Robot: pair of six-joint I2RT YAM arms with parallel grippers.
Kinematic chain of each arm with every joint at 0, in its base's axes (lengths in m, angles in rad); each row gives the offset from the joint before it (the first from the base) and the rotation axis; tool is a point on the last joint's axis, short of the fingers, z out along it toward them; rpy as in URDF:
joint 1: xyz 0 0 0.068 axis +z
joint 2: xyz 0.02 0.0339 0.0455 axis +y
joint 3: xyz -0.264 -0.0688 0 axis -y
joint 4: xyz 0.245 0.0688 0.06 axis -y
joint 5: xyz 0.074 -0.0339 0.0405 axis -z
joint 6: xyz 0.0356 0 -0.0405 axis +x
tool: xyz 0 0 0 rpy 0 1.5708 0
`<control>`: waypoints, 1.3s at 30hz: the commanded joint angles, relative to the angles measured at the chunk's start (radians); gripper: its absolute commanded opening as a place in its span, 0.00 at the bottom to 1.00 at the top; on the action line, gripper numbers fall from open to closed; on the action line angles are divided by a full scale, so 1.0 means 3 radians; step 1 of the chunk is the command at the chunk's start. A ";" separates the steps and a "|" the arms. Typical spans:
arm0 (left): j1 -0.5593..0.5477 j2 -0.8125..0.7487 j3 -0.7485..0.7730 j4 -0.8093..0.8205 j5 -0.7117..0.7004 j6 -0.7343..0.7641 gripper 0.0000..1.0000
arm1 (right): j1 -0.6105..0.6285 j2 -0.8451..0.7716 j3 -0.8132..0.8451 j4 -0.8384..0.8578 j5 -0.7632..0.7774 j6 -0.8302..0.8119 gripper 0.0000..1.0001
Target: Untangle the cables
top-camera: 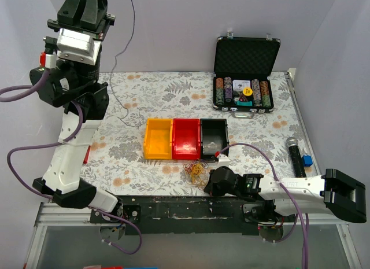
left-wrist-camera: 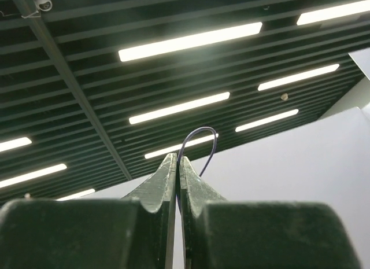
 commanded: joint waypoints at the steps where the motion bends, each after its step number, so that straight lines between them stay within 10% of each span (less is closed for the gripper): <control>1: 0.0008 -0.0286 -0.0571 0.0064 -0.0069 0.0185 0.00 | 0.0047 0.0144 -0.0175 -0.0563 -0.0040 -0.0030 0.01; 19: 0.0008 -0.0824 -0.2174 -0.0001 -0.0136 0.0462 0.00 | 0.0058 0.0036 -0.0257 -0.0573 -0.0025 0.0031 0.01; 39: 0.0008 -0.0721 -0.1821 0.0193 -0.0151 0.0278 0.00 | 0.0083 0.0072 -0.0231 -0.0548 -0.0030 0.0042 0.01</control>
